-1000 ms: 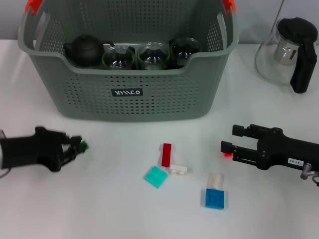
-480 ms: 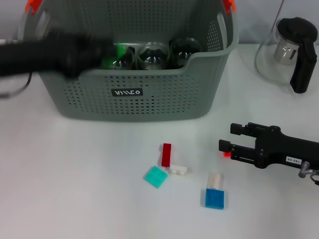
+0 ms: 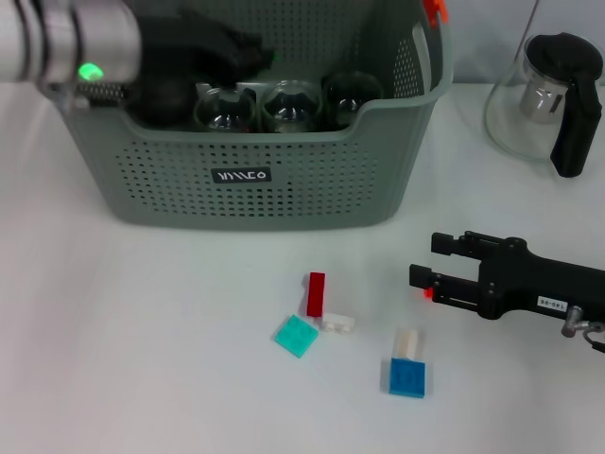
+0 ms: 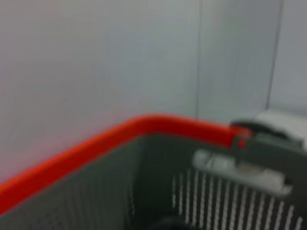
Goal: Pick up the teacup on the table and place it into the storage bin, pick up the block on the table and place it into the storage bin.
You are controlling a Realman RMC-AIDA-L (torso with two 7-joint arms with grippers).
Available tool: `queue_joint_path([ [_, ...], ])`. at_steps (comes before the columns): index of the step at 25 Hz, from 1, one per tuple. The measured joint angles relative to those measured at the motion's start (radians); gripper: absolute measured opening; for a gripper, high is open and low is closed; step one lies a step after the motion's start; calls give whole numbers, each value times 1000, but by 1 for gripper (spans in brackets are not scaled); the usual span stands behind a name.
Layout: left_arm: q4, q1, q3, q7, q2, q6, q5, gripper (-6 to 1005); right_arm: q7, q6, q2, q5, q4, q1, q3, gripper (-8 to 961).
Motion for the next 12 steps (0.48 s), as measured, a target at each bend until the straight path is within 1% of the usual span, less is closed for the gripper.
queue_joint_path([
  [2, 1, 6, 38, -1, -26, -61, 35, 309, 0, 1, 0, 0, 0, 0, 0, 712],
  [4, 8, 10, 46, -2, -49, -99, 50, 316, 0, 1, 0, 2, -1, 0, 0, 712],
  [6, 12, 13, 44, -3, -64, -123, 51, 323, 0, 0, 0, 3, -3, 0, 0, 712],
  [8, 17, 15, 45, -12, -72, -138, 49, 331, 0, -1, 0, 4, -3, 0, 0, 712],
  [11, 38, 22, 47, -56, -73, -124, 49, 342, 0, -1, 0, 4, -3, 0, 0, 712],
  [12, 59, 34, 45, -76, -73, -104, 42, 346, 1, -1, 0, 5, -3, -1, 0, 712],
])
